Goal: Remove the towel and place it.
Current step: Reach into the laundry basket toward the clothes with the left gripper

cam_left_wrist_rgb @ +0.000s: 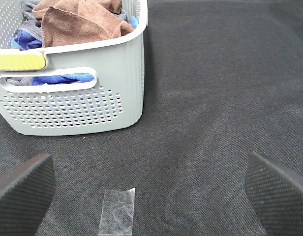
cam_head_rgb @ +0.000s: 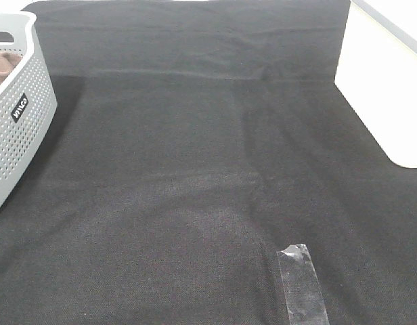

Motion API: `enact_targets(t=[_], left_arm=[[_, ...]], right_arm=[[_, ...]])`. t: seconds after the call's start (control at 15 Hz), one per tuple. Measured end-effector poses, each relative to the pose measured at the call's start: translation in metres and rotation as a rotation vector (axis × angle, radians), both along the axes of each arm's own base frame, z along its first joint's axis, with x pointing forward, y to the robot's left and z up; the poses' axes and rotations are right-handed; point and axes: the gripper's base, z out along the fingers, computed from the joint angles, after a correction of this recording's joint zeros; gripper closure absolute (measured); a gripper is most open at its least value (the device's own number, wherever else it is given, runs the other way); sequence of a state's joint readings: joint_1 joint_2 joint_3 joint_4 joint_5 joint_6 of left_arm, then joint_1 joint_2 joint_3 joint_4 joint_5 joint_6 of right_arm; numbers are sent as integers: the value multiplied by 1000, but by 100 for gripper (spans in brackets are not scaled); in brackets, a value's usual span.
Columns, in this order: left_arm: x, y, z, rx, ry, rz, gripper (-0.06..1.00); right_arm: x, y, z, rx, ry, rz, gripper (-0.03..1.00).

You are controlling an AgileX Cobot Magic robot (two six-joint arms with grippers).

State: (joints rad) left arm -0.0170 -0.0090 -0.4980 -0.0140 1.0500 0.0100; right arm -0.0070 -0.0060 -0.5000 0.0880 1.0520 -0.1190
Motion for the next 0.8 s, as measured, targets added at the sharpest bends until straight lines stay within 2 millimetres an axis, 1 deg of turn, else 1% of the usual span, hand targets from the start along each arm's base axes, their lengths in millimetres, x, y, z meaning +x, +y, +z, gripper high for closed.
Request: enact_targets(t=[0.8], left_arm=[[0,0,0,0,0,0,-5]], right_arm=[[0,0,0,0,0,0,23]])
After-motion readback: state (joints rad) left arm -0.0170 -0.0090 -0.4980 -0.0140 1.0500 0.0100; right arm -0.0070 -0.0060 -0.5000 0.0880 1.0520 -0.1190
